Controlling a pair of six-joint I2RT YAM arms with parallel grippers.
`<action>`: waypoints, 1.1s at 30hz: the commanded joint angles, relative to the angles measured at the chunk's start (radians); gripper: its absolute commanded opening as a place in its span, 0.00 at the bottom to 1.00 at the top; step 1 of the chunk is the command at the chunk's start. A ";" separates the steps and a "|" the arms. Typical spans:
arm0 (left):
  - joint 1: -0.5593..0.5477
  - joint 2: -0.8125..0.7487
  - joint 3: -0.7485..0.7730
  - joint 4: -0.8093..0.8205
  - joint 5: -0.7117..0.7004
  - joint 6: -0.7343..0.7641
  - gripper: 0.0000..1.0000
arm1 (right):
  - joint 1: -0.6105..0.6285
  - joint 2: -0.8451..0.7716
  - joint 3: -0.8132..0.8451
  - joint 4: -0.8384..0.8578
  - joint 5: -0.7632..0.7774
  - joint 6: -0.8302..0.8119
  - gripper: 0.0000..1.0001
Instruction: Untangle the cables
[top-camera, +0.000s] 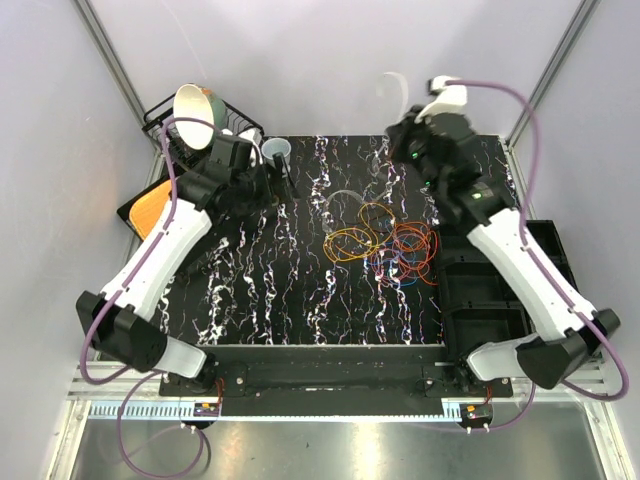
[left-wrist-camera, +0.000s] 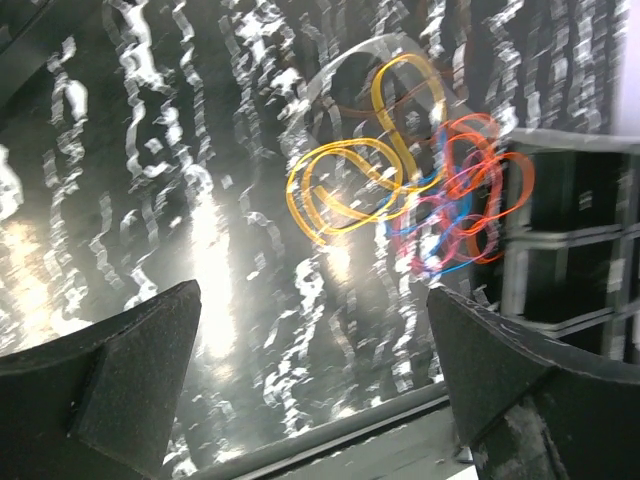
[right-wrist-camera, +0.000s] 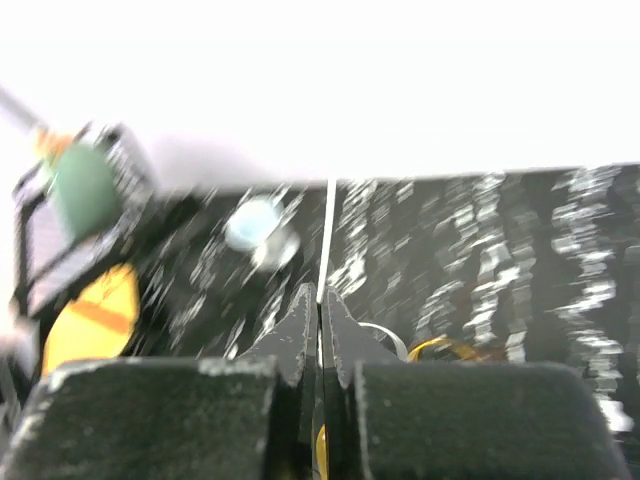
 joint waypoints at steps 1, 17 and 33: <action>0.000 -0.096 -0.084 -0.021 -0.093 0.096 0.99 | -0.062 -0.022 0.109 -0.115 0.208 -0.047 0.00; -0.001 -0.283 -0.407 -0.037 -0.161 0.214 0.99 | -0.361 -0.013 0.335 -0.187 0.476 -0.174 0.00; -0.016 -0.424 -0.549 -0.023 -0.282 0.208 0.99 | -0.441 0.027 0.516 -0.319 0.311 -0.147 0.00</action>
